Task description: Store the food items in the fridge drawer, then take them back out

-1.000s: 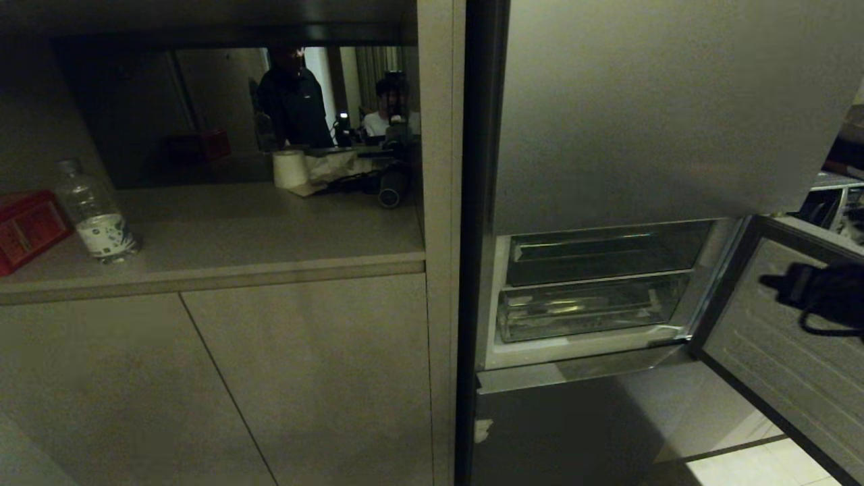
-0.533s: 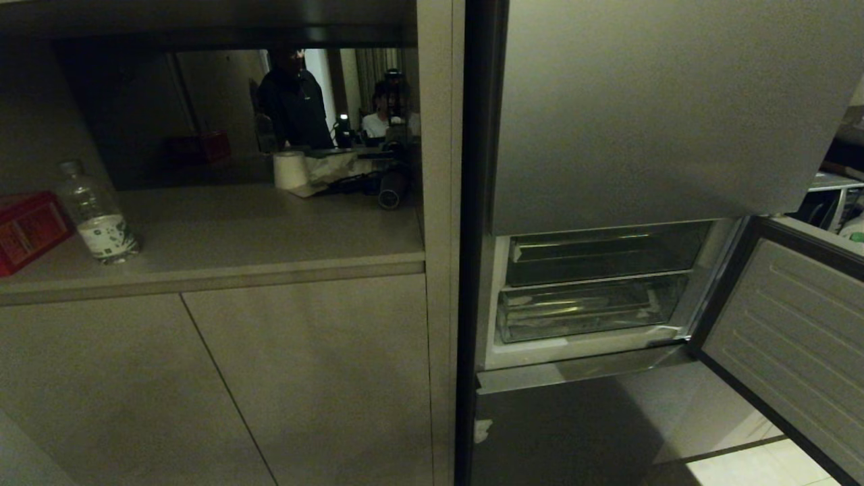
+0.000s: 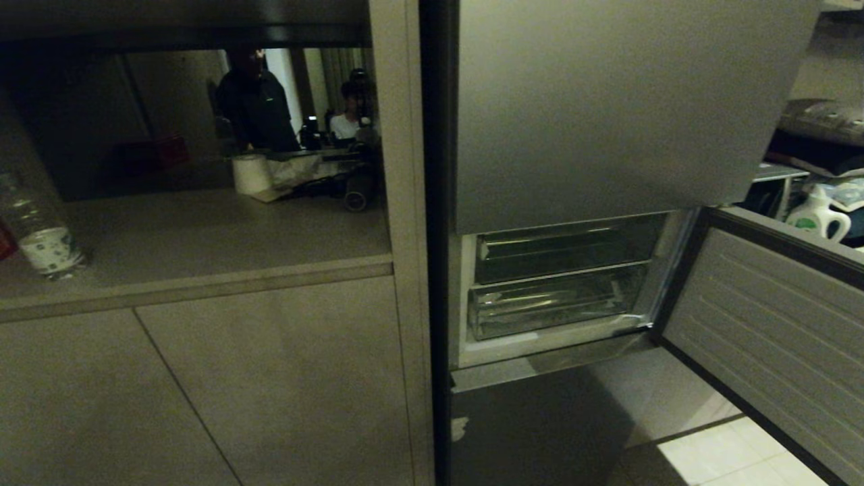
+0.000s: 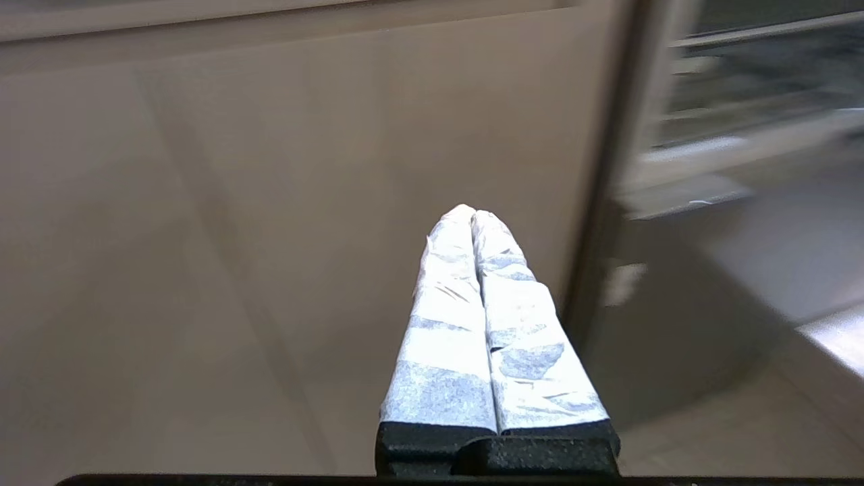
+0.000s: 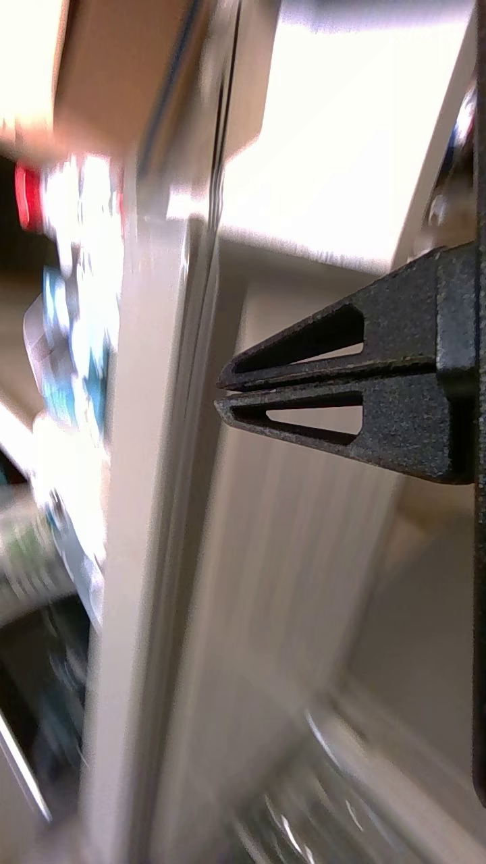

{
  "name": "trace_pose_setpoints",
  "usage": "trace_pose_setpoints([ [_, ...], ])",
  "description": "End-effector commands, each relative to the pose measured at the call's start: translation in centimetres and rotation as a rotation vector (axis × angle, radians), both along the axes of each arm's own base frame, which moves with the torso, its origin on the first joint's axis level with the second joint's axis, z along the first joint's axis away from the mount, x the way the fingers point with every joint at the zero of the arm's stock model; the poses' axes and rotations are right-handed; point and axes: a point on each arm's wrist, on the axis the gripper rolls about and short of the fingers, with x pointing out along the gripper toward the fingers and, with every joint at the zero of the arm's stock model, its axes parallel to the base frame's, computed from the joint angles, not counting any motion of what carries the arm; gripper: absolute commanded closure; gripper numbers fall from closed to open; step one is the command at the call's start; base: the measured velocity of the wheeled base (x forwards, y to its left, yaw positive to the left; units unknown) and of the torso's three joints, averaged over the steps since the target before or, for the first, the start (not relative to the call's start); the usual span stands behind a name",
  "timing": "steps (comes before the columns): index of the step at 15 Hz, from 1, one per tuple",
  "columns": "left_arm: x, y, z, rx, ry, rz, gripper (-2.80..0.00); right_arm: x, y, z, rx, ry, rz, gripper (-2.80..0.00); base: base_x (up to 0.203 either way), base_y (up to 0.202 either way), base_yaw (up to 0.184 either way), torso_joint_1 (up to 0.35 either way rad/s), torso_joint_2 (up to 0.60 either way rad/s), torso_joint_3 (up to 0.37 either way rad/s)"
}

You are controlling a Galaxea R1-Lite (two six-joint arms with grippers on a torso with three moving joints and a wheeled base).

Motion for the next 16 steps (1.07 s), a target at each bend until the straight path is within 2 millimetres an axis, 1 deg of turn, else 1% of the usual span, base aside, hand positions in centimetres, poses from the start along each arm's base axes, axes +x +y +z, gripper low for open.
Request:
trace_pose_setpoints([
  [1,0.0,0.0,0.0,0.0,0.001,0.0,0.0,0.1,-0.3,-0.3,0.014,0.004,0.005,0.0,-0.002,0.001,-0.181,-0.002,-0.01,0.006],
  [4,0.0,0.0,0.0,0.0,0.002,0.0,0.0,0.4,-1.3,-0.9,0.032,0.043,0.014,0.0,-0.002,0.006,-0.163,0.002,0.0,0.001],
  [6,0.0,0.0,0.0,0.0,0.002,0.0,0.0,0.8,-2.8,-1.7,0.067,0.058,0.016,0.0,0.0,0.003,-0.095,0.005,0.0,0.002],
  [12,0.0,0.0,0.0,0.0,0.001,0.0,0.0,2.8,-10.2,-6.2,0.148,0.088,0.017,0.0,0.0,0.0,0.0,0.0,0.0,0.0],
  [14,0.0,0.0,0.0,0.0,0.002,0.0,0.0,3.6,-13.0,-6.9,0.15,0.086,0.02,0.0,0.0,0.0,0.0,0.0,0.0,0.0],
  [16,0.0,0.0,0.0,0.0,0.001,0.0,0.0,4.9,-15.0,-7.3,0.146,0.078,0.062,0.0,0.0,0.0,0.0,0.0,0.0,0.0],
])
